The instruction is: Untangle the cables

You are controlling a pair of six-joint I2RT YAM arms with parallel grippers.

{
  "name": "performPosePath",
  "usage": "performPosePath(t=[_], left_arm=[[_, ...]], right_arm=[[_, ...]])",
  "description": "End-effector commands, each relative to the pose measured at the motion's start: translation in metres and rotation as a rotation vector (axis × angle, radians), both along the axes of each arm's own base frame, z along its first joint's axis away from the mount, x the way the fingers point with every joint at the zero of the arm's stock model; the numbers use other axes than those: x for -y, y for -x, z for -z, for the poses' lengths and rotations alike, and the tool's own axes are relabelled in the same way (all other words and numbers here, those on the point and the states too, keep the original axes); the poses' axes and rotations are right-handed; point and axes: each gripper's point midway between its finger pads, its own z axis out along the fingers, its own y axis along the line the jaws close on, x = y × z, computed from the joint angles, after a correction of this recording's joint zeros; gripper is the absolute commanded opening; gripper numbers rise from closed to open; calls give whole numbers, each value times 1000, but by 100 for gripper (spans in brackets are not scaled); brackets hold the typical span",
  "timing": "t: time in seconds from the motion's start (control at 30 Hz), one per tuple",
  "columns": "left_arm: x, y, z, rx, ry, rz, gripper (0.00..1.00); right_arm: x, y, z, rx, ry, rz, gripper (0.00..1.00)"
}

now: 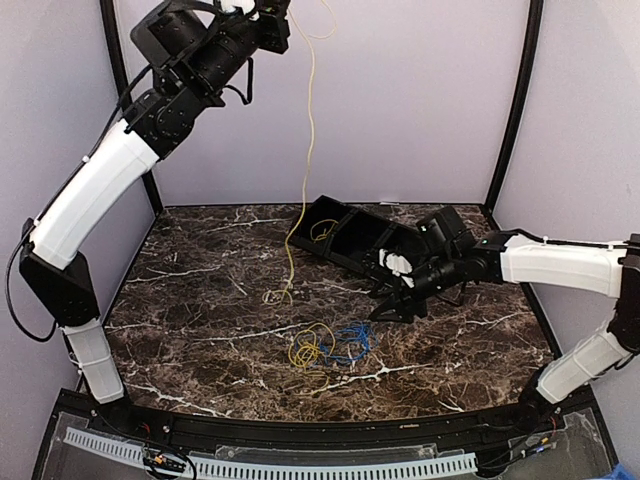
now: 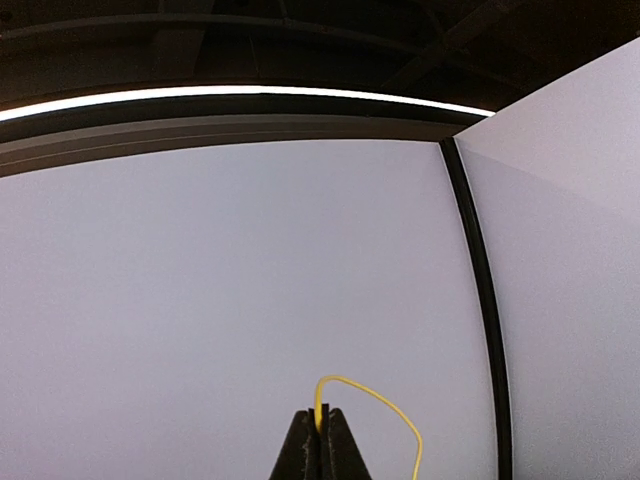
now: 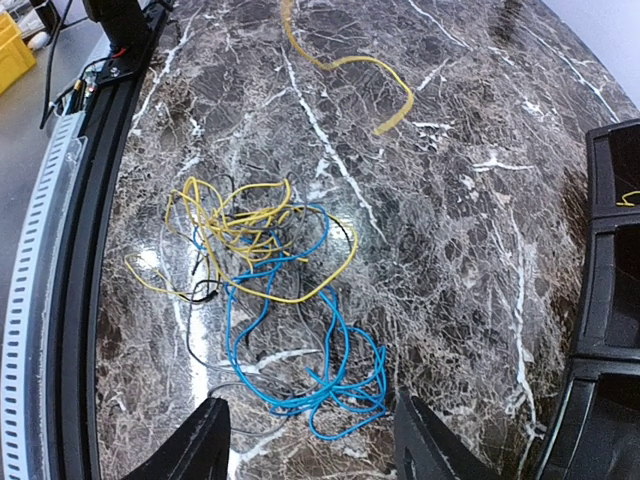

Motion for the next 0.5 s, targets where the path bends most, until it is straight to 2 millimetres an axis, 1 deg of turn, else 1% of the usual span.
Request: performPosePath(t=[0.0,0.03,0.07,0.1,0.13,0.17,0.2,0.23,0.27,0.3,0.33,0.43,0.47], left_arm=[[-27,-16,-22,48,102,23,0],[-30,-30,-18,38,122,35,0],[-34,-35,-19,40,138,38,0],[-37,-50,-14,29,158,51,0],[-42,-53,-18,37,178,62,0],[-44,-65,-14,30,198,83,0],[-48,-66,-19,52,224,99,0],[-50,-77,-14,41,243,123,0],[-54,-76,-19,61,276,141,0],[-53,-87,-12,54,284,147,0],[-54,-90,-14,69,311,163,0],[-56,-92,-17,113,346,206,0],[-56,-94,-15,117,369,232,0]], right_arm=[[4,-16,7,74,20,39,58],[4,-14,10,61,21,29,58],[3,-12,12,48,20,21,58],[2,-11,15,36,20,12,58],[1,-10,16,30,19,8,58],[1,-11,17,28,21,6,58],[1,-11,19,29,27,8,58],[2,-13,20,35,35,11,58],[2,-15,22,40,43,16,58],[3,-16,23,47,50,22,58],[4,-17,23,51,55,27,58],[6,-18,24,65,63,33,58],[7,-19,25,68,68,38,58]])
